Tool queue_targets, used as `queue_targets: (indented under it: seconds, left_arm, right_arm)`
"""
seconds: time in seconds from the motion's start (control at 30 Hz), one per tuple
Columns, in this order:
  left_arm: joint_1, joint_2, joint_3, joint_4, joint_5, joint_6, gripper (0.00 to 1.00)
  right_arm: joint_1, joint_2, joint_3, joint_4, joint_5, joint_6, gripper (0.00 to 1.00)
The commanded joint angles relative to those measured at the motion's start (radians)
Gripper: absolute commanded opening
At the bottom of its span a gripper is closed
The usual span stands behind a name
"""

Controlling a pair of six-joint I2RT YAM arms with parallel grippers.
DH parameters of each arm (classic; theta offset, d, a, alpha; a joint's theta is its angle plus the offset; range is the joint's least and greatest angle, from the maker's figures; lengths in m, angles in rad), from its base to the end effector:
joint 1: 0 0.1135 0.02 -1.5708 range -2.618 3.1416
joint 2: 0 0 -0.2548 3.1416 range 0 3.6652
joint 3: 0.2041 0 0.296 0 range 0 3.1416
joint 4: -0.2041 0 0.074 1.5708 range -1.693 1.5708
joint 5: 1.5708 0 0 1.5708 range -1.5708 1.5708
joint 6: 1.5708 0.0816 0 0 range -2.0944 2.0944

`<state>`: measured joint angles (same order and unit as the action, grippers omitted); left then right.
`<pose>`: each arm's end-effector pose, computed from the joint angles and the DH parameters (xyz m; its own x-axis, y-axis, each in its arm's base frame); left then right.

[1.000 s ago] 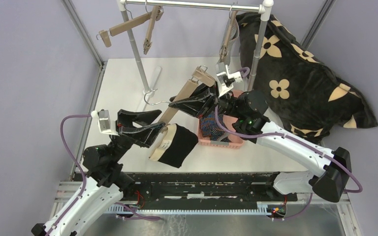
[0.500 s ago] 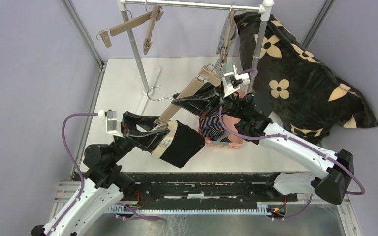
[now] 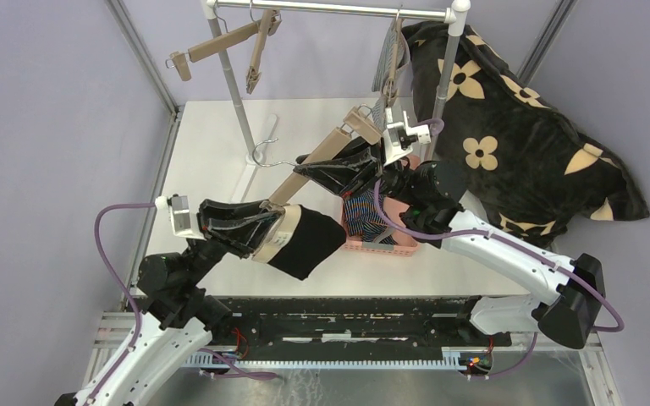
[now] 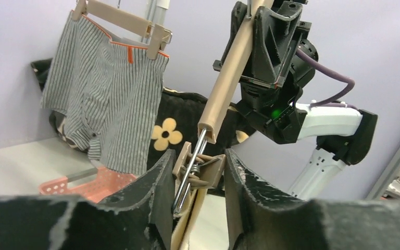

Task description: Remove the underwear clipped to the hanger

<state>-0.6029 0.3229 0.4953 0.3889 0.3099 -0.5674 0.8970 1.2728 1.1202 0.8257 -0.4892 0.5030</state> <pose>0.1359 -0.1237 0.3839 -0.0348 -0.5974 -0.8012 0.8704 0.3759 -0.3181 0.1915 0.3013 0.4633 -0.1022 0.5539 -0.8263 -0.9927 -0.0039 0.1203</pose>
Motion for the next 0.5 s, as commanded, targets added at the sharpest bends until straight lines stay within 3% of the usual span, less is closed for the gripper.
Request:
queue_targets:
  seconds: [0.0, 0.1, 0.2, 0.23, 0.3, 0.33, 0.47]
  left_arm:
    - [0.000, 0.011, 0.015, 0.041, -0.015, 0.056, 0.27]
    - [0.000, 0.033, 0.031, 0.038, -0.038, 0.078, 0.07]
    - [0.000, 0.050, 0.050, 0.038, -0.072, 0.108, 0.06]
    - [-0.001, 0.055, 0.059, 0.035, -0.087, 0.122, 0.13]
    - [0.000, 0.061, 0.078, 0.010, -0.120, 0.129, 0.47]
    - [0.000, 0.063, 0.091, -0.007, -0.129, 0.139, 0.56]
    - [0.000, 0.065, 0.149, -0.058, -0.129, 0.184, 0.65]
  right_arm:
    - [-0.001, 0.022, 0.009, 0.077, 0.046, -0.007, 0.01]
    - [-0.002, 0.042, 0.017, 0.092, 0.057, -0.007, 0.01]
    - [-0.003, 0.068, 0.032, 0.097, 0.063, -0.009, 0.01]
    - [-0.004, 0.076, 0.043, 0.096, 0.061, -0.009, 0.01]
    - [-0.004, 0.087, 0.055, 0.088, 0.054, -0.008, 0.01]
    - [-0.004, 0.089, 0.058, 0.085, 0.049, -0.007, 0.01]
    - [-0.004, 0.091, 0.054, 0.073, 0.041, -0.005, 0.01]
